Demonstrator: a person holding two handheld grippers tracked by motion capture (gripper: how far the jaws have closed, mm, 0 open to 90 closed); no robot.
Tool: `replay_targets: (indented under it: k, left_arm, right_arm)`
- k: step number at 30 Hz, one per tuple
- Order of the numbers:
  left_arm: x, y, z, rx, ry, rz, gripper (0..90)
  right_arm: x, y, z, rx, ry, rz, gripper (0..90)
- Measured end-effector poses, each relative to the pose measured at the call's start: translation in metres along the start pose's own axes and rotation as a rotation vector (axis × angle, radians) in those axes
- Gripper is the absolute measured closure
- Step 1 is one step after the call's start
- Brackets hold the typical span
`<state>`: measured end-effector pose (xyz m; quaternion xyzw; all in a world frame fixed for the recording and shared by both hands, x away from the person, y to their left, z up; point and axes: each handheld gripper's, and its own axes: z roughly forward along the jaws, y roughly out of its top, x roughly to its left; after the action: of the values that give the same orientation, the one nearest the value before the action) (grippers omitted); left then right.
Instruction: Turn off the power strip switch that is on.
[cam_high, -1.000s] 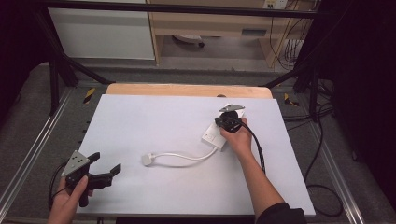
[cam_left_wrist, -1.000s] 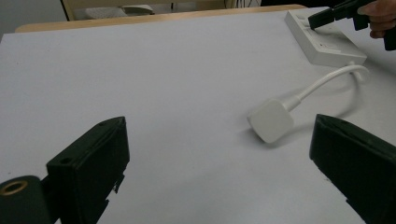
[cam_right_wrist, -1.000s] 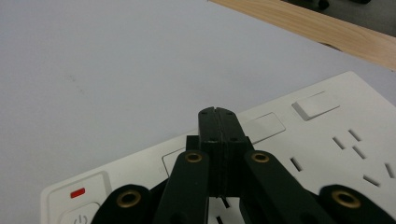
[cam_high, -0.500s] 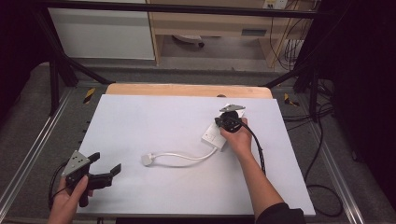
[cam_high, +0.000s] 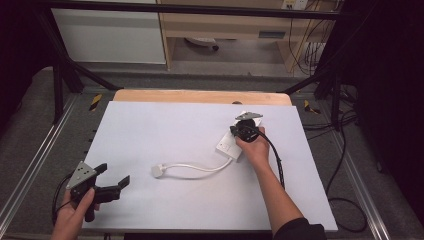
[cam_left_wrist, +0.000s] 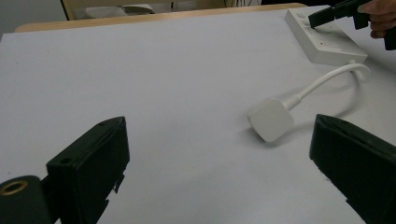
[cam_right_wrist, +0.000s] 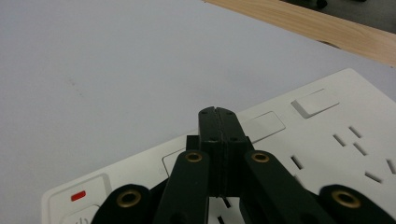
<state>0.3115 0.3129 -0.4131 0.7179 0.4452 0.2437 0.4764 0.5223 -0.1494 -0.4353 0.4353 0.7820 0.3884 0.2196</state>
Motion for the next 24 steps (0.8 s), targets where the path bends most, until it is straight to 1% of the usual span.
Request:
replay_targets:
  k: [10,12,14,15,16,19,21,24]
  left_arm:
    - [-0.0001,-0.0001,0.0002,0.006,-0.002,0.004,4.8]
    - [0.0,-0.0001,0.0001,0.006,-0.001,0.004,4.8]
    - [0.0001,-0.0002,0.0,0.005,0.0,0.001,4.8]
    - [0.0002,-0.0002,0.0001,0.005,0.001,0.001,4.8]
    - [0.0001,-0.0002,0.0002,0.006,0.0,0.0,4.8]
    - [0.0,-0.0001,0.0002,0.006,-0.001,0.004,4.8]
    - [0.0,-0.0001,0.0,0.006,0.0,0.003,4.8]
    - [0.0001,-0.0002,0.0002,0.004,0.001,0.001,4.8]
  right_arm:
    - [-0.0003,-0.0006,0.0006,-0.001,-0.002,0.006,90.0]
    - [-0.0008,-0.0011,0.0014,0.011,-0.002,0.008,90.0]
    - [-0.002,-0.0022,0.0019,-0.001,0.005,0.034,90.0]
    - [-0.002,-0.0024,0.0019,-0.002,0.005,0.035,90.0]
    - [-0.0021,-0.0023,0.0019,-0.002,0.003,0.027,90.0]
    - [-0.0017,-0.0017,0.002,0.001,0.002,0.027,90.0]
    - [-0.0007,-0.0014,0.0021,0.004,-0.004,0.016,90.0]
    - [-0.0007,-0.0015,0.0022,0.002,-0.002,0.016,90.0]
